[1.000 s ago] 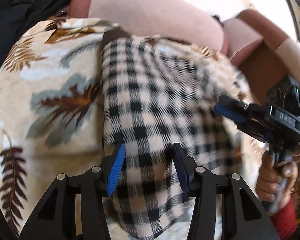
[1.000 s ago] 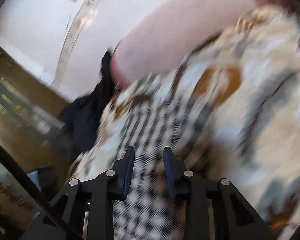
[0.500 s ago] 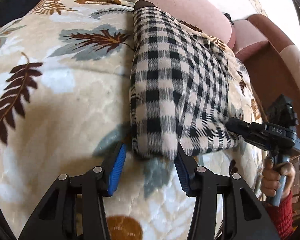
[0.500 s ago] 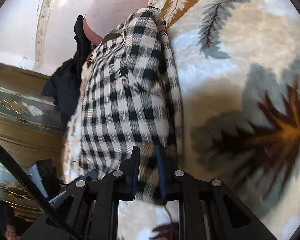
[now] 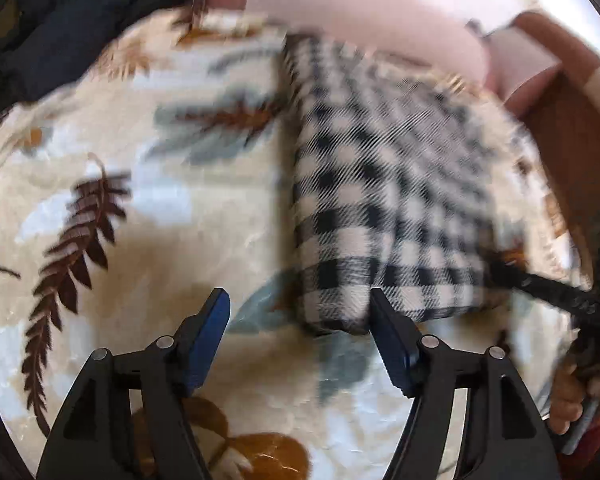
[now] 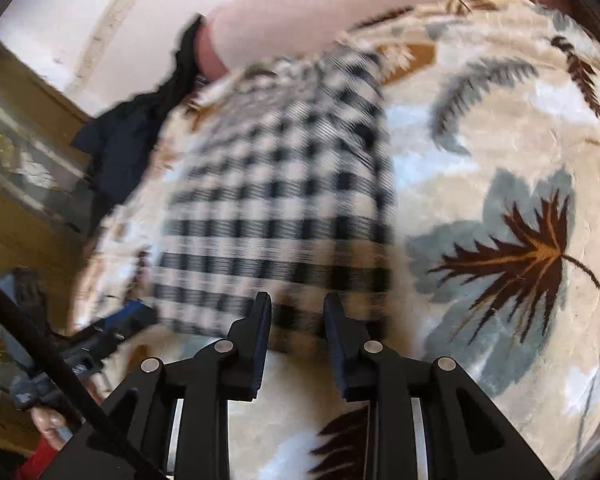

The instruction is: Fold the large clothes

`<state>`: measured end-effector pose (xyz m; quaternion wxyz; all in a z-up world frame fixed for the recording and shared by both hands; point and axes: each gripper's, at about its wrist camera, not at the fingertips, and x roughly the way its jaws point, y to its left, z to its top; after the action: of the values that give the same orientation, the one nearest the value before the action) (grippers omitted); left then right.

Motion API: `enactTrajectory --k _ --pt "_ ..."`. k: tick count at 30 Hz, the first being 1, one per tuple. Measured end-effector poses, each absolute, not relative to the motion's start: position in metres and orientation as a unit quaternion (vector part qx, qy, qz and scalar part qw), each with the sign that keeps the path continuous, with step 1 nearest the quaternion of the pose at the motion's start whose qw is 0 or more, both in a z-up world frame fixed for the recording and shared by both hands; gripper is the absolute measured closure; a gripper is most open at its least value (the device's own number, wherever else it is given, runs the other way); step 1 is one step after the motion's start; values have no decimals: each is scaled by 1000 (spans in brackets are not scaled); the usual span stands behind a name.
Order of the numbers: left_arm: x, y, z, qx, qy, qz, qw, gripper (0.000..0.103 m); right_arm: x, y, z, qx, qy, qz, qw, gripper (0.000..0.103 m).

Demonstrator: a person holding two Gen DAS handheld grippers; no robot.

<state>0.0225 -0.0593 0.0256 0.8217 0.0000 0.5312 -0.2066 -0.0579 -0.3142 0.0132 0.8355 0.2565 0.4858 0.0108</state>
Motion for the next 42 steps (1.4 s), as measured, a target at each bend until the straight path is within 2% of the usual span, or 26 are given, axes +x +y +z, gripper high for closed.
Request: enactTrajectory --k 3,6,11,15,17,20,28,32,42 --pt "5 -51 33 -9 522 -197 830 32 -60 -326 15 268 480 10 835 73" --pt "-20 -51 49 48 486 -173 855 32 -63 -330 32 236 453 -9 859 60" --pt "-63 -39 91 59 393 -106 911 32 -61 -323 57 236 419 -21 876 60" --pt "-100 -29 127 74 304 -58 948 25 -66 -311 70 216 394 -32 893 60" --pt "-120 -19 146 67 261 -44 962 17 -72 -308 76 205 380 -37 901 60" --pt "-144 -3 168 50 221 -25 974 16 -80 -302 81 191 359 -58 912 57" --pt "-166 13 178 34 245 -22 969 15 -101 -279 84 185 349 -81 915 56" --pt "-173 9 173 43 256 -31 965 15 -113 -263 91 143 334 -93 927 48" --pt "-179 -5 163 52 275 -40 959 15 -115 -262 88 131 340 -104 926 47"
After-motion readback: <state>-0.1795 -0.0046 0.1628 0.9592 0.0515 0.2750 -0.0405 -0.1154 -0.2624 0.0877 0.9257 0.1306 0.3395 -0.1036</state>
